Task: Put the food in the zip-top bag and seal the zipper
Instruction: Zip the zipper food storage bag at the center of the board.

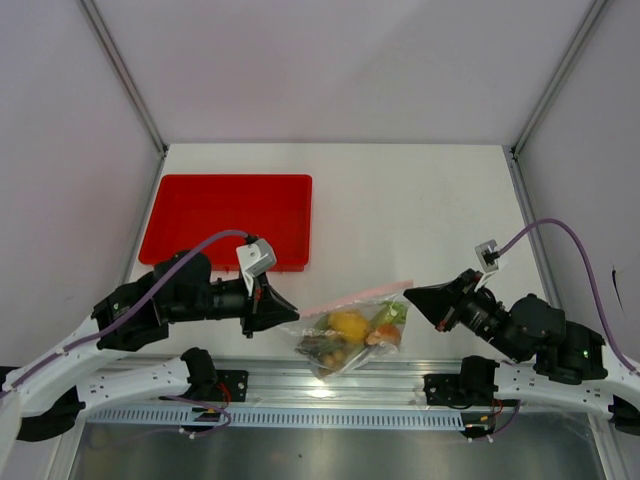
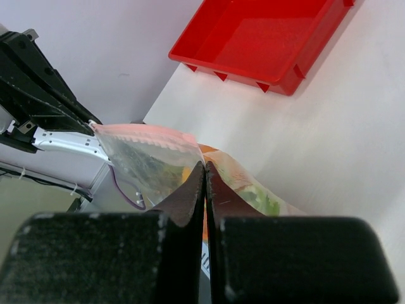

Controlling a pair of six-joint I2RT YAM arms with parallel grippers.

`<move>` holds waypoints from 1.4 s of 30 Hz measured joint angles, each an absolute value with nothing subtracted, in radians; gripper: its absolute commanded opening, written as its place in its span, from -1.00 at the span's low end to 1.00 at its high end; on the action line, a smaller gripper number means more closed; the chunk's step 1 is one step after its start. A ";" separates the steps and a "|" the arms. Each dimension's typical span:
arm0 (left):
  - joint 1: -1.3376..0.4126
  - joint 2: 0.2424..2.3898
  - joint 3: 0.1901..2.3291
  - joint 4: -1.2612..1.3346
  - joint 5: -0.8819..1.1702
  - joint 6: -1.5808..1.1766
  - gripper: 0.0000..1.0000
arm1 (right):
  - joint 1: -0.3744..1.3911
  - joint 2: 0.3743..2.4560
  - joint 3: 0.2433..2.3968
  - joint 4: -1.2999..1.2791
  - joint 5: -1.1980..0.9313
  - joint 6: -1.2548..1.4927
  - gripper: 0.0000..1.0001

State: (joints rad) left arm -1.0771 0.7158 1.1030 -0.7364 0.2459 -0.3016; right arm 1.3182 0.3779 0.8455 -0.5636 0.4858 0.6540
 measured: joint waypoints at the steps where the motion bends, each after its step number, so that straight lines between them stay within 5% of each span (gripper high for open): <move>1: -1.077 0.708 1.100 -0.743 0.246 -0.305 -0.99 | 1.318 0.377 0.846 -0.562 0.481 0.651 -1.00; 16: -1.077 0.641 1.092 -0.820 0.237 -0.333 -0.99 | 1.317 0.397 0.850 -0.546 0.429 0.601 -1.00; 18: -1.077 0.628 1.092 -0.830 0.239 -0.332 -0.99 | 1.316 0.400 0.853 -0.541 0.393 0.575 -0.62; 19: -1.077 0.624 1.094 -0.836 0.239 -0.332 -0.99 | 1.315 0.405 0.861 -0.542 0.371 0.561 -0.11; 22: -1.077 0.634 1.109 -0.840 0.254 -0.331 -0.99 | 1.313 0.445 0.929 -0.553 0.302 0.502 0.38; 25: -1.077 0.654 1.124 -0.839 0.274 -0.330 -0.99 | 1.313 0.527 1.049 -0.587 0.244 0.434 0.57; 38: -1.077 0.668 1.137 -0.832 0.323 -0.331 -0.99 | 1.279 1.055 1.385 -0.752 -0.023 0.120 0.64; 42: -1.077 0.667 1.139 -0.828 0.335 -0.331 -0.99 | 1.232 1.119 1.407 -0.794 -0.154 0.064 0.52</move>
